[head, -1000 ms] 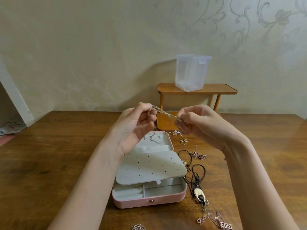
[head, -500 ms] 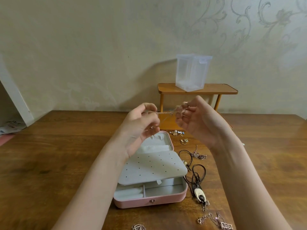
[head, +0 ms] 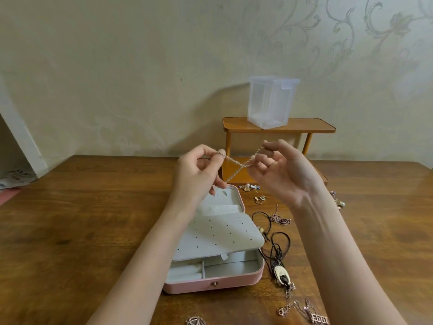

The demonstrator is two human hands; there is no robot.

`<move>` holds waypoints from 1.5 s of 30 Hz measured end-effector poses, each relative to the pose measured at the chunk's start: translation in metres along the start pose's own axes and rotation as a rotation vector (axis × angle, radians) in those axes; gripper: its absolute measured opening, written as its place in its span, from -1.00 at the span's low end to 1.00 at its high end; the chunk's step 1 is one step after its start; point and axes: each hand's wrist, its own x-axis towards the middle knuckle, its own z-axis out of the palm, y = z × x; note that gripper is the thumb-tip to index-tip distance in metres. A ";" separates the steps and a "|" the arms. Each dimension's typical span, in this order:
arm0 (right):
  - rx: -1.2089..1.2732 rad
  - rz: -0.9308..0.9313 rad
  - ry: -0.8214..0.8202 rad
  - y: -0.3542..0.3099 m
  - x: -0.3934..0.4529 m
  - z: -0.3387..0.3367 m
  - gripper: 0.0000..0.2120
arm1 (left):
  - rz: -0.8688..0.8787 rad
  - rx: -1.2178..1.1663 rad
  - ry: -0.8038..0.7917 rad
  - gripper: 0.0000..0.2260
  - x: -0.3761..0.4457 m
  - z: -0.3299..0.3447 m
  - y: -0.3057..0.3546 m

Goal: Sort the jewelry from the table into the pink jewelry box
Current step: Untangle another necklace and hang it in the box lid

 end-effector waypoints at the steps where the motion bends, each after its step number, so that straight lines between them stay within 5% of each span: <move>1: -0.061 0.000 -0.028 0.001 0.000 0.002 -0.93 | 0.037 0.023 0.032 -0.79 0.000 0.001 -0.001; 3: -0.144 0.008 -0.072 0.003 -0.001 0.004 -0.96 | 0.019 -0.071 0.097 -0.77 0.000 0.002 -0.001; 8: -0.094 0.038 -0.059 0.003 0.002 0.002 -0.93 | -0.157 -0.877 0.068 -0.93 0.009 -0.009 0.007; 10: -0.045 0.038 -0.034 0.002 0.002 -0.001 -0.90 | -0.168 -1.000 0.070 -0.93 0.012 -0.015 0.007; 12: 0.000 0.027 -0.039 0.002 0.002 -0.002 -0.80 | -0.122 -0.920 0.090 -0.90 0.012 -0.015 0.006; 17: -0.119 -0.042 -0.088 0.003 0.000 0.001 -0.68 | 0.116 -0.257 0.081 -0.81 0.002 -0.006 0.005; 23: -0.739 -0.159 -0.012 0.005 -0.003 -0.002 -0.76 | -0.255 -0.688 0.082 -0.72 0.008 -0.013 0.009; 28: -1.146 -0.180 0.093 0.004 -0.003 -0.003 -0.77 | -0.185 -0.329 0.141 -0.66 0.008 -0.015 0.007; 33: -1.531 -0.166 -0.096 0.006 -0.006 0.002 -0.87 | -0.079 0.006 0.192 -0.47 0.007 -0.017 0.007; 39: -1.596 -0.374 0.070 0.008 0.000 -0.005 -0.85 | -0.249 -0.782 0.052 -0.75 0.015 -0.029 0.010; 45: -1.527 -0.337 -0.077 0.006 -0.002 -0.006 -0.83 | -0.212 -1.237 -0.089 -0.83 0.017 -0.036 0.013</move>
